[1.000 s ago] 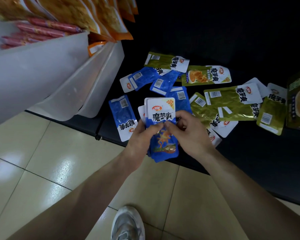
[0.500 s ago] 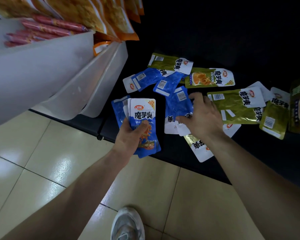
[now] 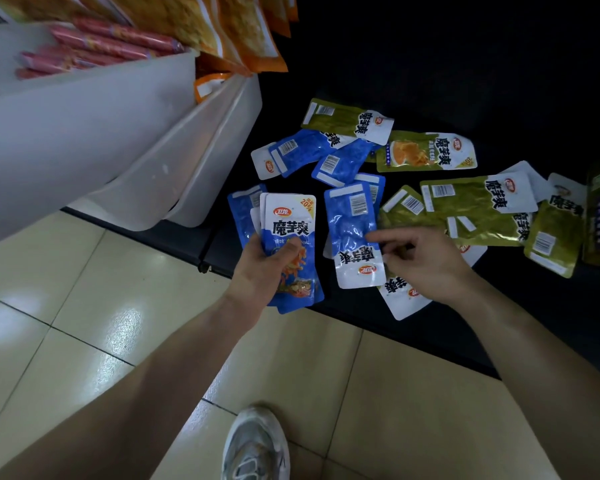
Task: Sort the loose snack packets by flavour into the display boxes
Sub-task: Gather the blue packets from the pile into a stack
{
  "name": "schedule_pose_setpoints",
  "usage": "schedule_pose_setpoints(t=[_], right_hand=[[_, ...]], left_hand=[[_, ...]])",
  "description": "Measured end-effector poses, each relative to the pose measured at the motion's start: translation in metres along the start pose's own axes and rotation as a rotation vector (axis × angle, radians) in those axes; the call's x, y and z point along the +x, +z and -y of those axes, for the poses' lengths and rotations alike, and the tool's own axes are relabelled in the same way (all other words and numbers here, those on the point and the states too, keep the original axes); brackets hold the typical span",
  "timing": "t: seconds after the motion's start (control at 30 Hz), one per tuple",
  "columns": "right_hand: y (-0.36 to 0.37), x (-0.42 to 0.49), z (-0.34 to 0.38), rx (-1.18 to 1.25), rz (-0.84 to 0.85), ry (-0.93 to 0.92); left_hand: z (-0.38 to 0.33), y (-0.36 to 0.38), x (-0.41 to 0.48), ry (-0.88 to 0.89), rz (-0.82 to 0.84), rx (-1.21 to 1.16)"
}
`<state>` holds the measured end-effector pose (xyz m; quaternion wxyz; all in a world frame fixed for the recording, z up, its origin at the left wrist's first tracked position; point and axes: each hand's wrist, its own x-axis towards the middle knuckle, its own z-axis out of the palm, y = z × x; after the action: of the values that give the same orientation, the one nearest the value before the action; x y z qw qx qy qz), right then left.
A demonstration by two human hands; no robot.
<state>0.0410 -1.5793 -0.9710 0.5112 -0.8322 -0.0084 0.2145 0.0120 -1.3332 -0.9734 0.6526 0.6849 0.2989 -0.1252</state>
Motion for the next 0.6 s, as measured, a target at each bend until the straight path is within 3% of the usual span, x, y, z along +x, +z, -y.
schedule_pose_setpoints(t=[0.17,0.43,0.6], right_hand=[[0.010,0.000,0.009,0.058,-0.019,-0.057],[0.013,0.006,0.034,-0.014,-0.175,-0.355],[0.010,0.005,0.047,0.228,-0.178,-0.249]], left_hand=[[-0.001,-0.007,0.004,-0.010,-0.039,0.007],[-0.006,-0.012,0.008,-0.003,-0.084,-0.063],[-0.006,-0.003,-0.002,0.030,-0.019,-0.103]])
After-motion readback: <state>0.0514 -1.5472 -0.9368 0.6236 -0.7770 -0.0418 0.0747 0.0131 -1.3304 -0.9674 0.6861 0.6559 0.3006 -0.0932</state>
